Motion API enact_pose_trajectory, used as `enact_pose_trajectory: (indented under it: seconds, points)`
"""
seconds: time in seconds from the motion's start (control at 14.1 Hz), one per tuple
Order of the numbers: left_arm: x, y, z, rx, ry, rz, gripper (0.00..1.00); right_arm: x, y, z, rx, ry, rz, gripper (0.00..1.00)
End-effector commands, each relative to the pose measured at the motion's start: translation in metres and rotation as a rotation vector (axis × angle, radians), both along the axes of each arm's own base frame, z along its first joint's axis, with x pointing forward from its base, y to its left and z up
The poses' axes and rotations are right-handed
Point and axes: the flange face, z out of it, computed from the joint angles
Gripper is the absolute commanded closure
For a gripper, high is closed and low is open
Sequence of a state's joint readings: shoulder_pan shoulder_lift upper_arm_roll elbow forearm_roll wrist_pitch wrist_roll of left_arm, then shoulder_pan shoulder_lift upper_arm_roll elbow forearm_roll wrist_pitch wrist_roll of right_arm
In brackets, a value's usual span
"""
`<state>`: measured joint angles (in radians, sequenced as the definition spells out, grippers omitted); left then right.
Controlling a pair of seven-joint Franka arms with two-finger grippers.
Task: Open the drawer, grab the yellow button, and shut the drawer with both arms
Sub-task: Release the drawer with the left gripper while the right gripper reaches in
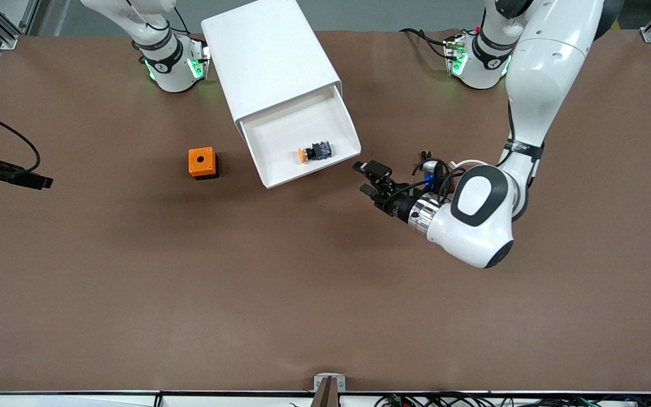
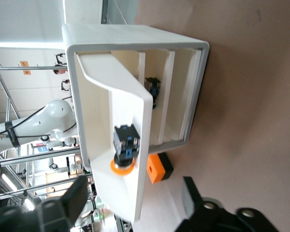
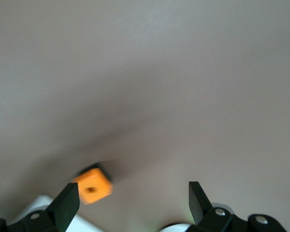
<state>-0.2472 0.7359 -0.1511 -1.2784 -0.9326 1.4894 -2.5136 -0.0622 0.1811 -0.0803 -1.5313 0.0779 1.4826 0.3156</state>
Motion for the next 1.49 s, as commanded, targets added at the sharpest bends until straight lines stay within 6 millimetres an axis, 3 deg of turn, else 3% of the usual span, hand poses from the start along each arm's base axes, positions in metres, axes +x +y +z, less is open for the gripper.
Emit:
enact_pose_trajectory:
  seconds: [0.0, 0.21, 0.43, 0.64, 0.78, 1.0, 1.21, 1.42]
  points:
    - [0.021, 0.037, 0.013, -0.043, -0.085, 0.003, 0.0, -0.007, 0.051, 0.027, 0.036, -0.009, -0.132, 0.0]
    - [0.043, 0.092, 0.019, -0.036, -0.192, 0.013, 0.0, -0.017, 0.152, 0.038, -0.027, 0.013, -0.249, 0.0]
    - [0.047, 0.122, 0.011, 0.082, -0.28, -0.067, 0.0, -0.037, 0.256, 0.044, -0.08, 0.004, -0.329, 0.0]
    - [0.05, 0.151, 0.01, 0.207, -0.361, -0.158, 0.0, -0.064, 0.336, 0.049, -0.106, -0.024, -0.383, 0.0]
    - [0.047, 0.161, 0.023, 0.274, -0.452, -0.278, 0.0, -0.081, 0.382, 0.045, -0.11, -0.04, -0.448, 0.0]
    - [0.046, 0.172, 0.042, 0.321, -0.527, -0.362, 0.0, -0.111, 0.456, 0.019, -0.136, -0.045, -0.499, 0.0]
    - [0.047, 0.188, 0.064, 0.358, -0.602, -0.44, 0.0, -0.133, 0.507, -0.01, -0.175, -0.075, -0.516, 0.0]
    - [0.046, 0.198, 0.078, 0.489, -0.643, -0.545, 0.0, -0.146, 0.539, -0.039, -0.203, -0.094, -0.55, 0.0]
